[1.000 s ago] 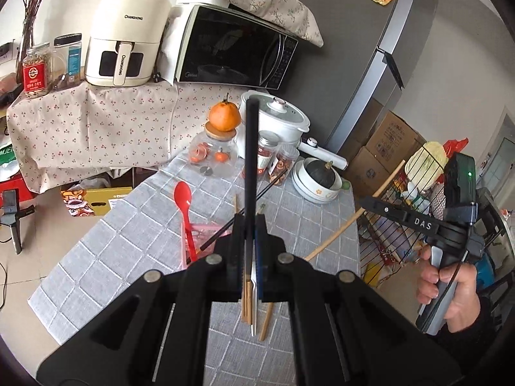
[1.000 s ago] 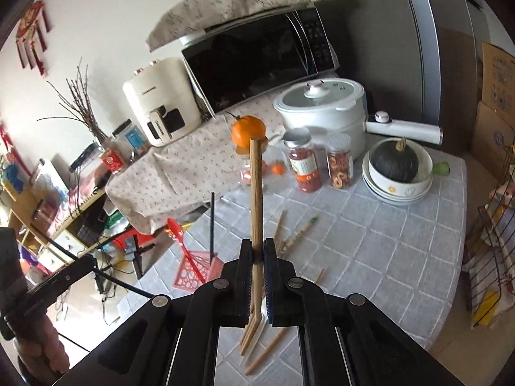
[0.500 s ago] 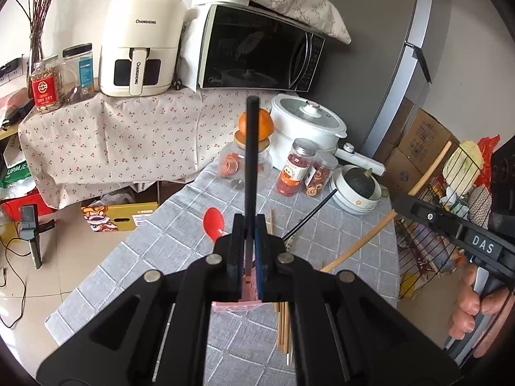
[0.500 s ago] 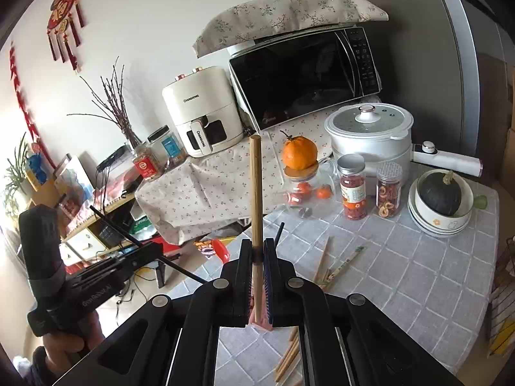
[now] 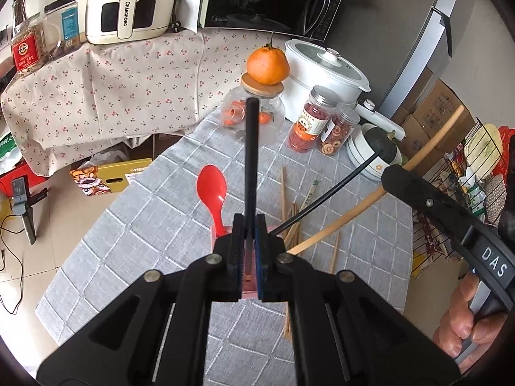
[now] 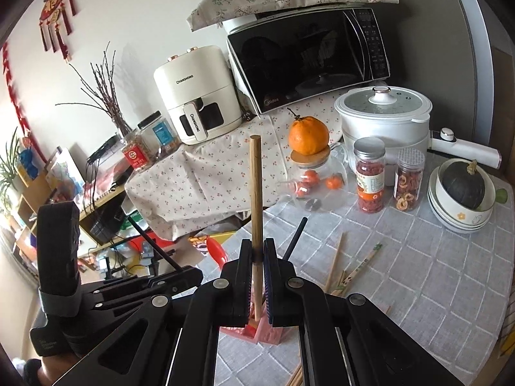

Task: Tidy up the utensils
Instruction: 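Lower the black chopstick into the basket with the left tool while the right tool lowers the wooden chopstick in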

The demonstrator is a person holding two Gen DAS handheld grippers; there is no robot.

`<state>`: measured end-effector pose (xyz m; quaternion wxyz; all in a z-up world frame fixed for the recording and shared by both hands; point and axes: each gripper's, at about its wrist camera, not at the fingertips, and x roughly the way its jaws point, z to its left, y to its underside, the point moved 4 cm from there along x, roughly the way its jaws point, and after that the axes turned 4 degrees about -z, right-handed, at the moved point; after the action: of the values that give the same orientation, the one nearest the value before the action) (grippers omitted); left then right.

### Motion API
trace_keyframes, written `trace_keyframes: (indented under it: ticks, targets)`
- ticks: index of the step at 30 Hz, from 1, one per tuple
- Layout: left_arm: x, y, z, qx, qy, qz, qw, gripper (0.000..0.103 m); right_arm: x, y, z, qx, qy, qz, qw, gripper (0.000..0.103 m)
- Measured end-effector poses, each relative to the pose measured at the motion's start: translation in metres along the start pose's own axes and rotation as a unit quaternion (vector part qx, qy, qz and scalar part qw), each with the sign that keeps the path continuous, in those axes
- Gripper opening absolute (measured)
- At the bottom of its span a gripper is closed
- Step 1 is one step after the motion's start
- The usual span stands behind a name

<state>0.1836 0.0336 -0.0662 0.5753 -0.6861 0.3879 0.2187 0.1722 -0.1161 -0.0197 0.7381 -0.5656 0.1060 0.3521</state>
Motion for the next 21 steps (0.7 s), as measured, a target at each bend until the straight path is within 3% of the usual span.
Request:
trace_keyframes:
  ticks: [9, 21]
  targets:
    - [0.014, 0.000, 0.006, -0.005, -0.005, 0.022, 0.9997, 0.006, 0.024, 0.009, -0.008, 0.014, 0.014, 0.040, 0.999, 0.007]
    - [0.008, -0.009, 0.010, -0.025, 0.018, -0.010, 0.9995, 0.008, 0.038, 0.012, -0.012, 0.028, 0.009, 0.060, 0.998, 0.007]
